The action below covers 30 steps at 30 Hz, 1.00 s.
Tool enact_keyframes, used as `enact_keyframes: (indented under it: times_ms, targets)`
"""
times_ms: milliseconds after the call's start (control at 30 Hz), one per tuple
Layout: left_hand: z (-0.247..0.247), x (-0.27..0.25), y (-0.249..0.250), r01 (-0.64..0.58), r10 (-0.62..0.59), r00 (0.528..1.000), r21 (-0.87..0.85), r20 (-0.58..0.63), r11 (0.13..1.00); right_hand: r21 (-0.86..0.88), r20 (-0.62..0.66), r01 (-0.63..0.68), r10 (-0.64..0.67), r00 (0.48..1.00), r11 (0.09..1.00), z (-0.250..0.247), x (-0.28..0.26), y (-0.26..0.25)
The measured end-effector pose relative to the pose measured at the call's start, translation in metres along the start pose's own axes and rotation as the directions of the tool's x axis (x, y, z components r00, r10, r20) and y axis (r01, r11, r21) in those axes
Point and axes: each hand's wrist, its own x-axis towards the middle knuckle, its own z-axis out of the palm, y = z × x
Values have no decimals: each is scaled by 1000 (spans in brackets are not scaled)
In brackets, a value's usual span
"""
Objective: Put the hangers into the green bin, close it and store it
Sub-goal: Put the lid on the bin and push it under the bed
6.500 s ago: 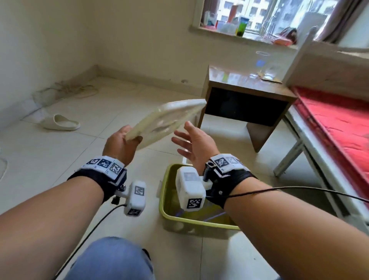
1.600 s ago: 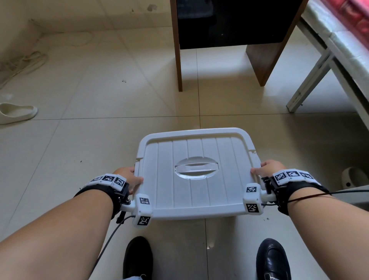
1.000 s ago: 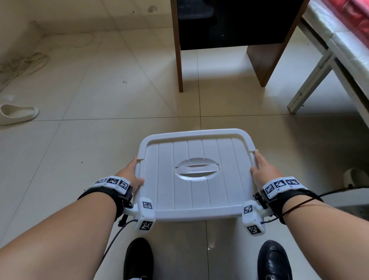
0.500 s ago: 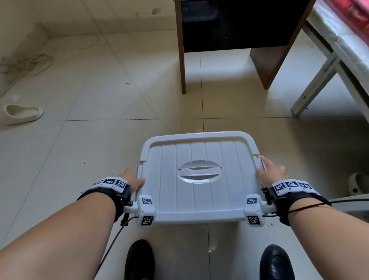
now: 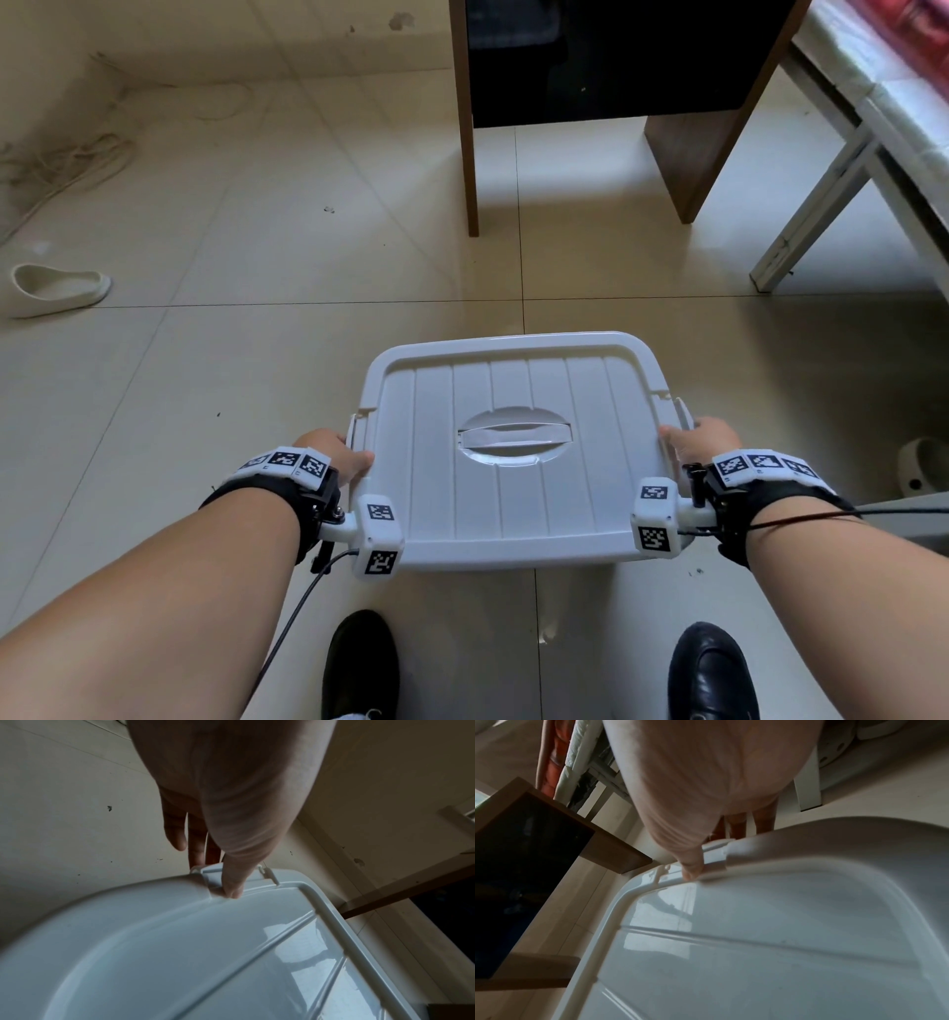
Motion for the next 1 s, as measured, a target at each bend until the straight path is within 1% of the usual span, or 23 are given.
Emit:
enact_keyframes:
  times_ms: [167,233,367,533,666,833,933,1000]
  targets:
    - [0,1,0,16,-16,999,-14,-38,1000,108,-73,29,-22,997,994,2,-9,-1]
    - [-1,2,-1,23,-24,999,-34,-31,999,103,-97,52,-42,994,993,2,-9,-1]
    - [-3,5,-3,20,-21,1000,-66,-15,998,90,-102,71,-62,993,993,1,-9,0]
    - [-1,4,2,23,-26,998,-60,-56,998,69,-99,78,-71,993,995,-1,-10,-1]
    - [2,5,4,19,-21,998,-32,-61,999,41,-111,83,-78,991,996,-2,-13,-2]
    - [2,10,4,4,-4,999,0,-40,1000,-38,-82,100,-103,991,994,-5,-15,-4]
    - [3,9,5,1,0,999,10,-51,1000,-84,-103,112,-120,987,990,-6,-18,-4]
    - [3,8,6,2,-2,998,8,-56,1000,-146,-117,127,-145,982,981,-4,-20,-6]
